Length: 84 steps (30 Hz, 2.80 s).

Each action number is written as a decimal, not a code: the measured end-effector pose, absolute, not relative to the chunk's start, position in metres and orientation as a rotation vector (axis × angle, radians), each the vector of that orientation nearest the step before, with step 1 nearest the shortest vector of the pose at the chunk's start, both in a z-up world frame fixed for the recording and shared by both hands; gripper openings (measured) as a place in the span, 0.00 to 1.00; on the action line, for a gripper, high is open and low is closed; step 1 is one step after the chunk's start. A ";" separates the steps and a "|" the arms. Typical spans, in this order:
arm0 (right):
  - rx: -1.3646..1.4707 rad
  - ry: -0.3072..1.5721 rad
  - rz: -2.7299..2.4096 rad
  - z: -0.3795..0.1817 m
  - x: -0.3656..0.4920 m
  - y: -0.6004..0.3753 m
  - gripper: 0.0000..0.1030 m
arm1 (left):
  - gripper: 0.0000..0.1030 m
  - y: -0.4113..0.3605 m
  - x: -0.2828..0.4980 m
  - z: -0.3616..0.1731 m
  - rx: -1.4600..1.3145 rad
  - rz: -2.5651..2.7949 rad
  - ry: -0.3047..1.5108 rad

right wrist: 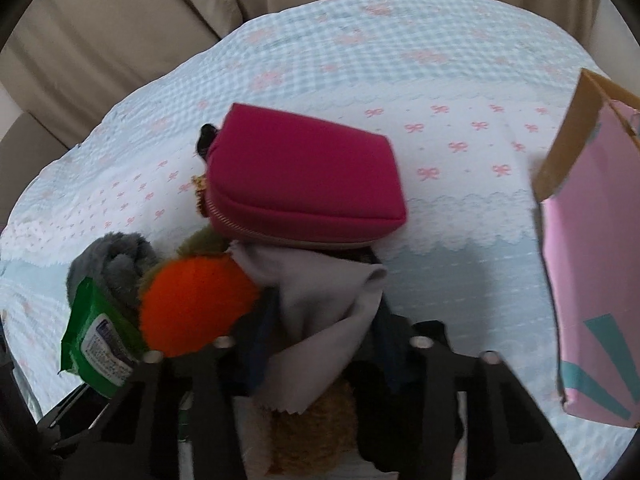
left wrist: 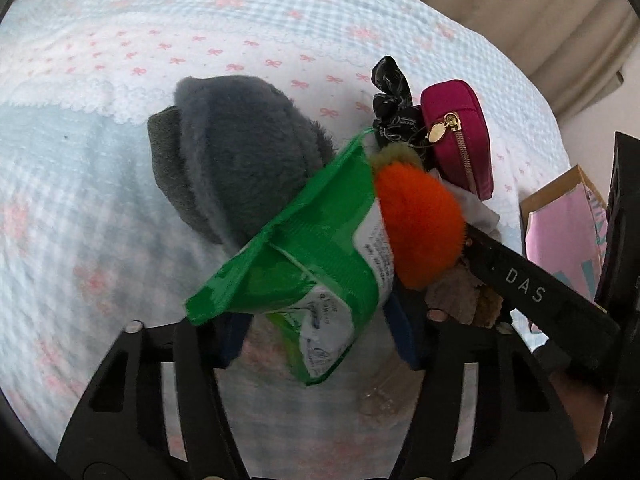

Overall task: Organize soft objects
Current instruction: 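Grasp green packet with left tool while right tool grasps white cloth, then carry packet and cloth over the box and open both tools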

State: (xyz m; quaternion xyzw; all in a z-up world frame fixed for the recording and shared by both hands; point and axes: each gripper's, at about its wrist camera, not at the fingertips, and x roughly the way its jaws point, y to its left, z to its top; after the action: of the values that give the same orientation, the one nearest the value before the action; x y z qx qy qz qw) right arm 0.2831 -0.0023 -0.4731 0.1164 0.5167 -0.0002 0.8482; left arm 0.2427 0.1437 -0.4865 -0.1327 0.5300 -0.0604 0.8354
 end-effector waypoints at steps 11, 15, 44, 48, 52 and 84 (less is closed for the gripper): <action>0.227 0.994 -0.001 -0.451 0.274 0.005 0.09 | 0.37 0.153 0.234 -0.474 -0.303 -0.130 1.101; 0.250 0.972 -0.003 -0.437 0.267 0.003 0.09 | 0.37 0.154 0.229 -0.460 -0.309 -0.135 1.086; 0.265 0.787 -0.025 -0.177 0.145 -0.142 0.09 | 0.37 -0.012 0.166 -0.206 -0.287 -0.258 0.907; 0.236 0.815 -0.038 -0.168 0.135 -0.189 0.09 | 0.37 -0.065 0.169 -0.206 -0.289 -0.284 0.940; 0.203 0.860 -0.040 -0.173 0.133 -0.237 0.09 | 0.37 -0.106 0.181 -0.220 -0.289 -0.276 0.992; 0.034 1.250 0.149 -0.377 0.220 -0.335 0.29 | 1.00 -0.252 0.310 -0.409 -0.084 -0.214 1.393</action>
State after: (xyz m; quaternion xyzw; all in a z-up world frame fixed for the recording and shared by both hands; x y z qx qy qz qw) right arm 0.2198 -0.3353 -0.3772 0.0160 0.5845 0.0699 0.8082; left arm 0.3101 -0.2517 -0.4085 -0.0386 0.6399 -0.0983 0.7612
